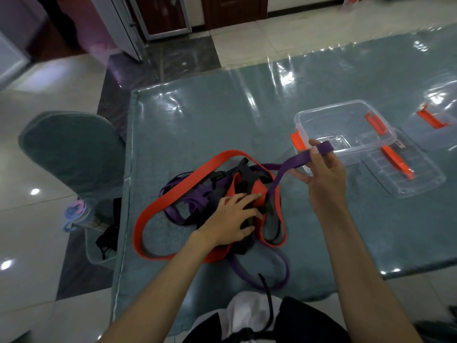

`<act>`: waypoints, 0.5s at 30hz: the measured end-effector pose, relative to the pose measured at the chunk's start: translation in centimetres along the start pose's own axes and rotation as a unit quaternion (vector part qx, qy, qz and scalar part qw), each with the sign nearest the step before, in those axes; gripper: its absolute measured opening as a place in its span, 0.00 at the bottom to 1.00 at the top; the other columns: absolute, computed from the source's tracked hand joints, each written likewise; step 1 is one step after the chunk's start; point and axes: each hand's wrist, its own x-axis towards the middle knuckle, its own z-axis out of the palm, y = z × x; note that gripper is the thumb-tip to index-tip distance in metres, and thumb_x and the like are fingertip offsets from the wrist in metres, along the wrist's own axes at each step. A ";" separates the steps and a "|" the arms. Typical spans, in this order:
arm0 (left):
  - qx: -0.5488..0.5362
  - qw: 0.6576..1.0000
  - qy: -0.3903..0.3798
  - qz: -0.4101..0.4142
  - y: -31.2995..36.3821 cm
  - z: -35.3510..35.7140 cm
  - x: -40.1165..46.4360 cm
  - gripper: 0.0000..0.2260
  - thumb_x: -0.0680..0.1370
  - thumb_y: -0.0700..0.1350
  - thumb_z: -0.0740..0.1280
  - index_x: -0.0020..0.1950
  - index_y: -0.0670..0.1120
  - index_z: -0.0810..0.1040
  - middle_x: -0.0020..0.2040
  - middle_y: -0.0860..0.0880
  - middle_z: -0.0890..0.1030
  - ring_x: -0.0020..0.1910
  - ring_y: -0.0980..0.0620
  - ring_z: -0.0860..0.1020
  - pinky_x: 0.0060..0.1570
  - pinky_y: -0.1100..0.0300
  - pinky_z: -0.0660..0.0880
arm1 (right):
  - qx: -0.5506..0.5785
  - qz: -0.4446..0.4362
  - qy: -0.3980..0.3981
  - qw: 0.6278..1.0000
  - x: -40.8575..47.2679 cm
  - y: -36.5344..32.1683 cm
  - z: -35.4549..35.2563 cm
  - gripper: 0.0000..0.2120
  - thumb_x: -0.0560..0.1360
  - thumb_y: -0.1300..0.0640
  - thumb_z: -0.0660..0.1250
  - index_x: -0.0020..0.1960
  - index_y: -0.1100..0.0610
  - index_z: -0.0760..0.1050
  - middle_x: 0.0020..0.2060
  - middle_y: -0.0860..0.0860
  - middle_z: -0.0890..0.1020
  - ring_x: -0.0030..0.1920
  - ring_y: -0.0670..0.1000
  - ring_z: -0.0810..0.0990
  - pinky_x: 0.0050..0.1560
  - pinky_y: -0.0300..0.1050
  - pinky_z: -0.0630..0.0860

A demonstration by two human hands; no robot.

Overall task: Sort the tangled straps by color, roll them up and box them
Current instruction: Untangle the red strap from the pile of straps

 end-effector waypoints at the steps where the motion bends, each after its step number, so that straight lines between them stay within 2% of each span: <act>1: -0.021 0.999 0.028 -0.024 0.1 0.3 -0.1 0.14 0.81 0.53 0.69 0.66 0.56 0.77 0.83 0.55 0.62 0.80 0.46 0.61 0.74 0.40 0.62 | -0.011 0.009 -0.010 1.000 0.0 -0.1 0.0 0.11 0.85 0.56 0.66 0.65 0.52 0.82 0.46 0.51 0.85 0.51 0.50 0.86 0.49 0.57 0.86; 4: -0.097 0.983 0.113 -0.107 0.4 0.7 0.2 0.14 0.80 0.52 0.72 0.62 0.49 0.75 0.75 0.52 0.71 0.72 0.48 0.70 0.68 0.46 0.70 | -0.063 0.041 -0.024 0.997 -0.2 -0.5 -0.2 0.11 0.83 0.58 0.66 0.63 0.56 0.82 0.40 0.50 0.84 0.43 0.48 0.85 0.41 0.51 0.86; 7: -0.102 0.973 0.132 -0.159 0.6 0.9 0.7 0.19 0.78 0.52 0.75 0.63 0.47 0.72 0.70 0.50 0.73 0.64 0.46 0.75 0.62 0.49 0.72 | -0.131 0.091 -0.045 0.986 -0.2 -1.0 -0.9 0.12 0.77 0.50 0.70 0.54 0.56 0.85 0.31 0.49 0.78 0.33 0.46 0.79 0.32 0.43 0.79; 9: -0.102 0.969 0.145 -0.174 0.8 1.1 0.9 0.21 0.77 0.49 0.76 0.63 0.47 0.70 0.65 0.49 0.75 0.60 0.44 0.78 0.58 0.49 0.73 | -0.214 0.141 -0.079 0.963 0.0 -0.9 -1.9 0.13 0.76 0.46 0.72 0.51 0.56 0.83 0.29 0.50 0.77 0.28 0.45 0.76 0.28 0.40 0.75; 12: -0.090 0.961 0.179 -0.189 1.1 1.5 1.2 0.21 0.76 0.46 0.77 0.62 0.48 0.69 0.59 0.48 0.79 0.55 0.43 0.79 0.53 0.48 0.74 | -0.319 0.210 -0.087 0.920 -0.1 0.4 -3.9 0.08 0.81 0.51 0.70 0.52 0.55 0.80 0.26 0.50 0.77 0.23 0.44 0.73 0.25 0.37 0.69; 15: -0.116 0.950 0.217 -0.192 1.3 1.5 1.6 0.21 0.76 0.41 0.74 0.65 0.50 0.69 0.58 0.48 0.80 0.56 0.42 0.80 0.53 0.46 0.75 | -0.376 0.258 -0.044 0.889 -0.2 1.7 -5.8 0.07 0.82 0.54 0.70 0.57 0.56 0.76 0.30 0.54 0.81 0.24 0.46 0.77 0.25 0.39 0.73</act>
